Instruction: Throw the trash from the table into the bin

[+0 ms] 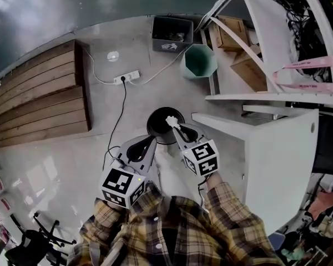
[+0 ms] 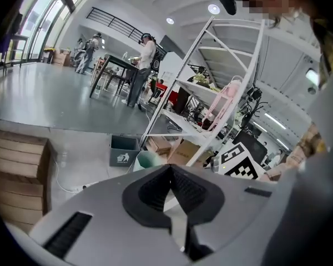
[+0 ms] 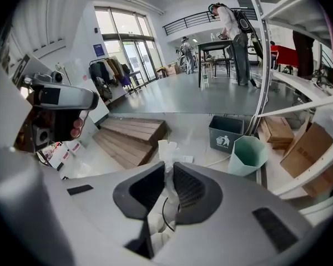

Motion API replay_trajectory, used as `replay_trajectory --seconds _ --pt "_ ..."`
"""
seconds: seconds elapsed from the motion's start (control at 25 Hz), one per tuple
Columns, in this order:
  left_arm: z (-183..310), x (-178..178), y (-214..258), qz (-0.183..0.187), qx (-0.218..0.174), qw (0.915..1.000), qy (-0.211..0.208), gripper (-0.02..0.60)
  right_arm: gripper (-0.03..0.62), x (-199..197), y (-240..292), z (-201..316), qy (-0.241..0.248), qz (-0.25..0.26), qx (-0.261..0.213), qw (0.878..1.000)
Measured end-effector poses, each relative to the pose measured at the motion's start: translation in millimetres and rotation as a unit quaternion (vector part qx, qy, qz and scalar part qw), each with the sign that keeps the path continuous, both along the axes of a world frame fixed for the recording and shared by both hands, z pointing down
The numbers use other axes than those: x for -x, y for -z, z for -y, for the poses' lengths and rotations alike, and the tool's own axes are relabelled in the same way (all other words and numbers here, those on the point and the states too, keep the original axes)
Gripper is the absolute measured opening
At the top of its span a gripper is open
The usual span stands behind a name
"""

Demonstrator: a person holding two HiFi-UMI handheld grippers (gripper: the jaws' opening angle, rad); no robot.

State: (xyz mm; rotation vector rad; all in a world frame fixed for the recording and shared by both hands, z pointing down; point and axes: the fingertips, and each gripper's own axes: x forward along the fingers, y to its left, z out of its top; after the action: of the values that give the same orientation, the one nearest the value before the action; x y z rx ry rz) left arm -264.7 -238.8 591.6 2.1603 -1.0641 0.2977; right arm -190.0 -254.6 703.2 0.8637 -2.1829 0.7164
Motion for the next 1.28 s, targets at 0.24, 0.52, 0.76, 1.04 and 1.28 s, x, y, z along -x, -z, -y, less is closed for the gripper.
replay_trajectory --seconds 0.24,0.52,0.76,1.04,1.28 --pt "7 -12 -110 0.001 0.008 1.0 0.003 0.008 0.038 -10 -121 -7 -0.01 0.001 0.02 1.0" --pt "8 -22 -214 -0.012 0.021 0.9997 0.003 0.008 0.038 -18 -246 -13 -0.022 0.004 0.047 0.999" --pt "22 -29 -260 -0.011 0.011 0.9999 0.003 0.008 0.04 -20 -330 -19 0.004 -0.002 0.086 0.996" --pt "22 -32 -286 -0.002 0.013 0.9999 -0.004 0.008 0.142 -19 -391 -43 0.034 -0.025 0.149 0.988" --pt "20 -31 -269 0.001 0.02 0.9998 -0.005 0.008 0.176 -24 -369 -46 0.023 -0.023 0.154 0.988"
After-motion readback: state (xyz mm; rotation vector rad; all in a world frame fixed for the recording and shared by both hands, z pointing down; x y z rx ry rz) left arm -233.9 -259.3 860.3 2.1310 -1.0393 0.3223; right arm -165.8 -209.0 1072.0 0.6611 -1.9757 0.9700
